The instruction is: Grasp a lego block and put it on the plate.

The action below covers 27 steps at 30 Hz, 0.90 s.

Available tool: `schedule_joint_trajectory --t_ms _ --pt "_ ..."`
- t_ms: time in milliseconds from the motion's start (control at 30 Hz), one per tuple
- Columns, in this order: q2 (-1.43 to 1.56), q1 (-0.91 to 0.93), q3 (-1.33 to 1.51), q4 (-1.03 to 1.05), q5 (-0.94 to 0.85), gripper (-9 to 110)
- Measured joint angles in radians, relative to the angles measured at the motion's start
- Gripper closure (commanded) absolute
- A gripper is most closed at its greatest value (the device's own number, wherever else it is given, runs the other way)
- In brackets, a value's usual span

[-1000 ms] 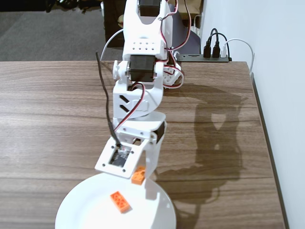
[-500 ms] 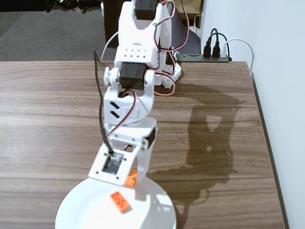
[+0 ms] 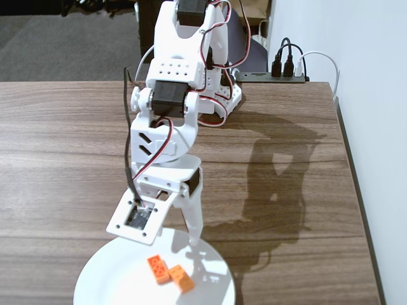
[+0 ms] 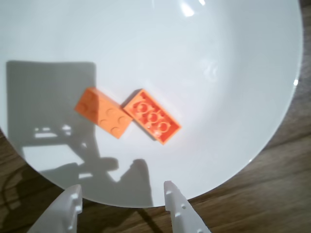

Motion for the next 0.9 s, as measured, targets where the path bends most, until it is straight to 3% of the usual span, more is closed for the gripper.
schedule_joint_trajectory --t_ms 667,833,900 --pt "0.118 -0.005 0.092 0.041 -0.011 80" --pt "0.201 -0.005 0.158 0.054 -0.017 100" --pt "0.242 -0.005 0.198 0.054 -0.017 101"
